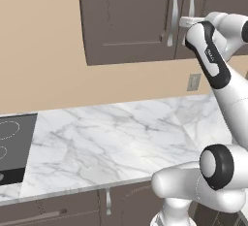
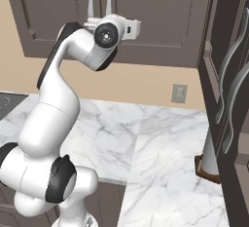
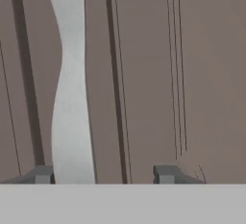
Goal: Move the mayonnaise and mustard from the cabinet to the dining counter.
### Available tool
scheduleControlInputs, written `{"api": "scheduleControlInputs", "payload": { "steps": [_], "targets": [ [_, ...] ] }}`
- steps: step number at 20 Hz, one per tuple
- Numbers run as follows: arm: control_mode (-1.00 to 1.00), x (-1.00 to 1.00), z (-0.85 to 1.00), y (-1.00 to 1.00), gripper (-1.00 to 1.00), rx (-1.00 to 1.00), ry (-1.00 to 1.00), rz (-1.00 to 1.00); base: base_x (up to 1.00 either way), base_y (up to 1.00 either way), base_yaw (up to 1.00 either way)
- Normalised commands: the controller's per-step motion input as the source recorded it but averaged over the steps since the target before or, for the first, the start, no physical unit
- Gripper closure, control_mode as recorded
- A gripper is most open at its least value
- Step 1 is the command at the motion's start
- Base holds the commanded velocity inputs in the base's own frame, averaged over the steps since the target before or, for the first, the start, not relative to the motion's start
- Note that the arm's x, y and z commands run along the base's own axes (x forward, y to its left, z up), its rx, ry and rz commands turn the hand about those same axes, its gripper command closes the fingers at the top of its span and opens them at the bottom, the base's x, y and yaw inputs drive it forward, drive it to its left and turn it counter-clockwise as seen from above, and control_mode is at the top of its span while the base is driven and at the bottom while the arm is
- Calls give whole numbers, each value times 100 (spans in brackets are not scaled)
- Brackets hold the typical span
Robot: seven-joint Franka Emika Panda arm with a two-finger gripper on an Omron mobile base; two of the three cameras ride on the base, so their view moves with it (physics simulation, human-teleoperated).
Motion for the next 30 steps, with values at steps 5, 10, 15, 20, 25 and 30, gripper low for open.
{"api": "scheduleControlInputs", "payload": {
  "steps": [5,10,15,20,25,30],
  "targets": [
    [-100,11,-3,2,100,0,0,0,0,0,0],
    [-100,0,0,0,100,0,0,0,0,0,0],
    [-100,-32,0,-2,100,0,0,0,0,0,0],
    [-100,-67,3,-49,100,0,-3,0,0,0,0],
    [-100,-70,0,-84,100,0,0,0,0,0,0],
    [-100,-59,0,-88,100,0,1,-1,0,0,0]
  ]
}}
